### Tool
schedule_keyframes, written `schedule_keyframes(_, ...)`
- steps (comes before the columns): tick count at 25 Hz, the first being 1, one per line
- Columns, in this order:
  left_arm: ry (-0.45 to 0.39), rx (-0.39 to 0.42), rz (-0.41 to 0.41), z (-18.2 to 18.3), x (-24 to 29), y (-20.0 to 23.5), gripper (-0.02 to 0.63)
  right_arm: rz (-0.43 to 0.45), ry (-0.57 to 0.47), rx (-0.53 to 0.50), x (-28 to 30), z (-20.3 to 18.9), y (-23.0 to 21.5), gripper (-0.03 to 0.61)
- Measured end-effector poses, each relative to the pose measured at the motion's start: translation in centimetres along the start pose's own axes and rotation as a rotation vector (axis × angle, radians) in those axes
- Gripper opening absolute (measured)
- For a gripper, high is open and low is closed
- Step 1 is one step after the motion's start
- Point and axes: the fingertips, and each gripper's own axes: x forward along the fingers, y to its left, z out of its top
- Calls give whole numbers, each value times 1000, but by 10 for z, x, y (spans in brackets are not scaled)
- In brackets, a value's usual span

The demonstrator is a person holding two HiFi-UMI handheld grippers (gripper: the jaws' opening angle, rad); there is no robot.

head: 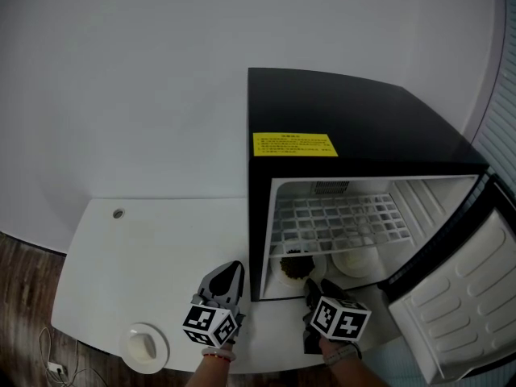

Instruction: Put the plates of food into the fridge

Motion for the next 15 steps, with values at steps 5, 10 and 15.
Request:
schedule_keyframes(5, 9, 10, -4, 3, -12, -2, 8, 13, -20, -90, -17, -2, 15, 169)
schedule_keyframes(10, 18, 22, -4, 4, -28, -7, 8, 93, -22, -89, -33, -11, 43, 167)
schedule_keyframes(15, -4, 17, -18, 14, -47, -15, 8, 143, -7, -95, -47, -26, 68, 167)
